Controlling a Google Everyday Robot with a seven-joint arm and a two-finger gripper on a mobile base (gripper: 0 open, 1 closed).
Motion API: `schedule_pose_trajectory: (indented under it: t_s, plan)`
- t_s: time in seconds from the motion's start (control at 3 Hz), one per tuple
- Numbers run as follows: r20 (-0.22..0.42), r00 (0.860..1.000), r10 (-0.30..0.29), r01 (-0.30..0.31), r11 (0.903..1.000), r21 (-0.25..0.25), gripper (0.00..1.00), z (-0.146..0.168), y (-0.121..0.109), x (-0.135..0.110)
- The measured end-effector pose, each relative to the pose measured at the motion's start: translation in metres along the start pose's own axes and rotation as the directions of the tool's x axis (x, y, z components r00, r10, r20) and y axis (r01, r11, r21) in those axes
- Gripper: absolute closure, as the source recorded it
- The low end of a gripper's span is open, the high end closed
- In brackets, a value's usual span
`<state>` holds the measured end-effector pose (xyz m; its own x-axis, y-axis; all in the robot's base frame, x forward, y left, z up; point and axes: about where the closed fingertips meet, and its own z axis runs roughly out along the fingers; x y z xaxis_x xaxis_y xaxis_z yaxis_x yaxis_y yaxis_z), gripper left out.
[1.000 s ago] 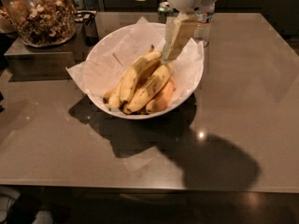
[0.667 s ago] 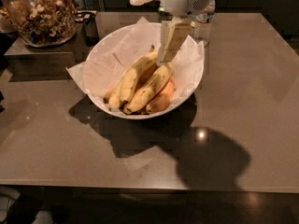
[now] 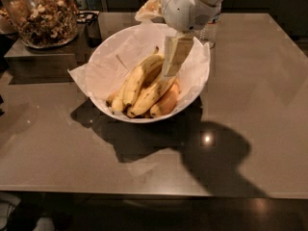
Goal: Pick banana from white bowl
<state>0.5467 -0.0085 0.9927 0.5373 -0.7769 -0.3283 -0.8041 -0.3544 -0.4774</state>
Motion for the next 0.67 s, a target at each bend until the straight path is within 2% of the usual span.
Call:
schedule_pose_trajectory:
  t_s: [0.67]
  plan:
    - [0.062,0.997,0.035,-0.033,0.9991,-0.025,0.18,0.024,0.002,0.006]
